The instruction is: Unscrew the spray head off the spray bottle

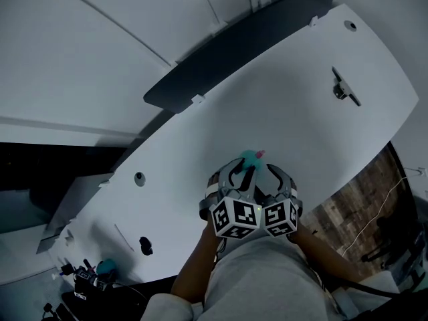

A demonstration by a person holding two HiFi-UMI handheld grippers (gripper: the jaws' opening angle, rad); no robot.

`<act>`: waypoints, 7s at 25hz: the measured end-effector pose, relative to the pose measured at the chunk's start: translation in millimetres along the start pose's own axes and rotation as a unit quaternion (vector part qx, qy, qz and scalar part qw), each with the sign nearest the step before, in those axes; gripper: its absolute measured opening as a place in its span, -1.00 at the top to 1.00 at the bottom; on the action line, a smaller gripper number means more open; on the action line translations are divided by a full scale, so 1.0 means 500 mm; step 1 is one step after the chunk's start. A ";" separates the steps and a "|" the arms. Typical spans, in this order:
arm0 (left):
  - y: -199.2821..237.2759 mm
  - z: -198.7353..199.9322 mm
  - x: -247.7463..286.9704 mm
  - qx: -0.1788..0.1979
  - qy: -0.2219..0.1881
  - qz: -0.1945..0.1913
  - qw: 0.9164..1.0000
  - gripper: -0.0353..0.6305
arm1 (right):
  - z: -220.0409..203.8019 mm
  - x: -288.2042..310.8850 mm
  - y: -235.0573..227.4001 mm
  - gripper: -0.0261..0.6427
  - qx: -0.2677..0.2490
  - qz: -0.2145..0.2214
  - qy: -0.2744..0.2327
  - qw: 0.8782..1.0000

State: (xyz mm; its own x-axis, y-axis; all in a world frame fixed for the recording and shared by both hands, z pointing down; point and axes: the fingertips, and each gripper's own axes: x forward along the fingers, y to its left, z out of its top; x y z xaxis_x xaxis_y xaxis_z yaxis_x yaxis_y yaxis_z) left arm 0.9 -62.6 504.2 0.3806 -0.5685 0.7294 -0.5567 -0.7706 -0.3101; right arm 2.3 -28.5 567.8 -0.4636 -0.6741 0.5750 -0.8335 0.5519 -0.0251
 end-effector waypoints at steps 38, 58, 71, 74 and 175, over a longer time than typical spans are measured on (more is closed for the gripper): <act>0.047 -0.050 -0.184 -0.606 -0.190 -0.115 0.764 0.64 | 0.121 -0.036 -0.017 -0.29 -0.552 -0.194 -0.035 0.811; 0.026 -0.048 -0.237 -0.106 -0.152 0.056 0.981 0.12 | 0.105 -0.014 0.000 -0.28 -0.499 -0.090 -0.062 0.860; -0.012 -0.074 -0.230 0.323 -0.009 0.051 0.945 -0.06 | 0.092 0.001 0.031 -0.28 -0.547 0.027 -0.061 0.834; 0.016 -0.072 -0.232 0.387 0.015 0.109 0.916 -0.05 | 0.106 0.005 0.025 -0.28 -0.565 0.045 -0.042 0.823; 0.055 0.055 -0.298 -0.233 -0.201 0.020 0.951 0.69 | 0.235 -0.057 -0.013 -0.28 -0.626 -0.139 -0.159 0.750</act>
State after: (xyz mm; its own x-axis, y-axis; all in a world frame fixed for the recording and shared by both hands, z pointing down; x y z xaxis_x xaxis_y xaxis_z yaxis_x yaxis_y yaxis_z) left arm -50.9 -6.9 370.4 0.5522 -0.7301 0.4026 -0.8073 -0.5889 0.0393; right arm -14.2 -70.6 455.3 -0.5380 -0.8222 0.1856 -0.0679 0.2618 0.9627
